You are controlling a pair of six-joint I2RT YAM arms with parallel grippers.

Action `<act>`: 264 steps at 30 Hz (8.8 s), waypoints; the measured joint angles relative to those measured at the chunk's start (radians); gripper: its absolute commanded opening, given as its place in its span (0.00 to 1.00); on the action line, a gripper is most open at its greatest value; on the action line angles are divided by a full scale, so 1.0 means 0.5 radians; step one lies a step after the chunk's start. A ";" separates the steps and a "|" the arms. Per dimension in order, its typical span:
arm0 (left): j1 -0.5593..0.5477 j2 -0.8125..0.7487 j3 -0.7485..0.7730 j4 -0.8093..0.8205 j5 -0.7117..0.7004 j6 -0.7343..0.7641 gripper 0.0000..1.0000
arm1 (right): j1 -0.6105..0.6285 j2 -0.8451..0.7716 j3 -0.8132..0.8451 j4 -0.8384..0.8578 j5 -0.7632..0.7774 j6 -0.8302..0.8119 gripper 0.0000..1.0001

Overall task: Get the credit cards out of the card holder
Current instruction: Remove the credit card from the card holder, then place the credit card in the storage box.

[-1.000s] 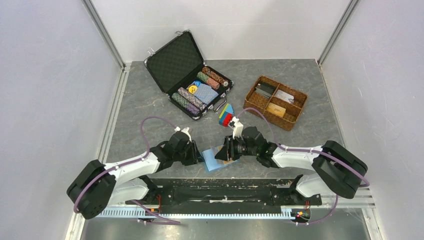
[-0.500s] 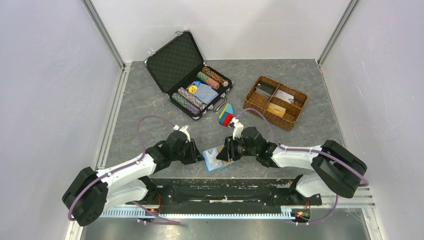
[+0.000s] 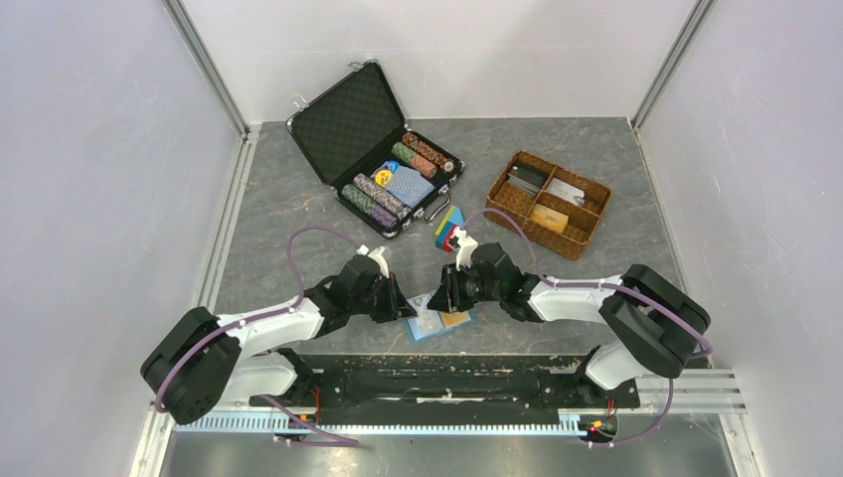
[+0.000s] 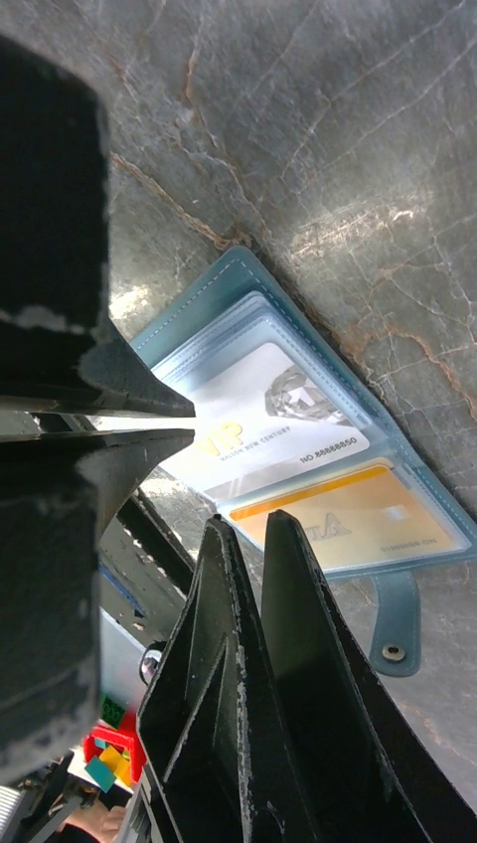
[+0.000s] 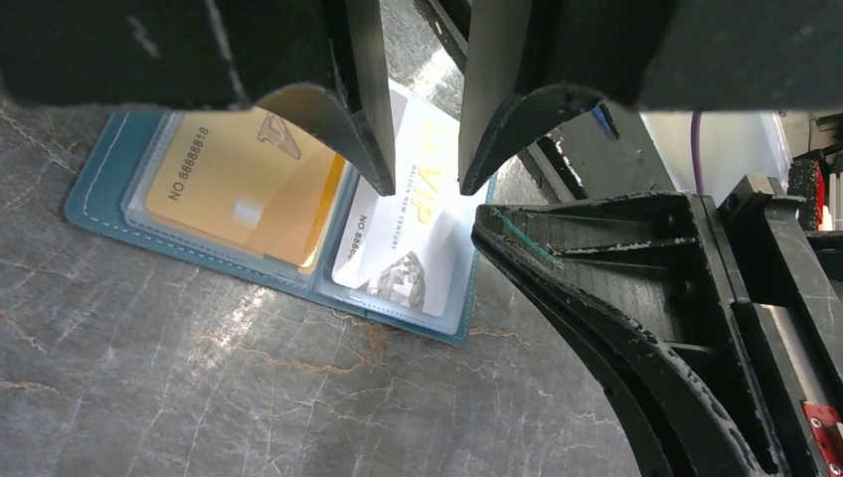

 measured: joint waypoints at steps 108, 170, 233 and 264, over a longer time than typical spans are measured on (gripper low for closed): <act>0.000 0.292 -0.068 0.388 0.064 -0.071 0.17 | -0.259 0.257 -0.358 0.711 -0.298 0.326 0.00; -0.124 0.085 -0.068 1.437 0.584 -0.566 0.17 | -0.404 -0.842 -1.046 1.759 -0.132 1.239 0.00; -0.127 0.125 0.236 0.460 1.247 -0.068 0.13 | -0.690 -0.672 -0.143 -0.126 -1.527 -0.430 0.00; -0.076 -0.360 0.928 -1.205 0.020 0.755 1.00 | -1.305 -0.780 0.115 -0.365 -0.932 -0.282 0.00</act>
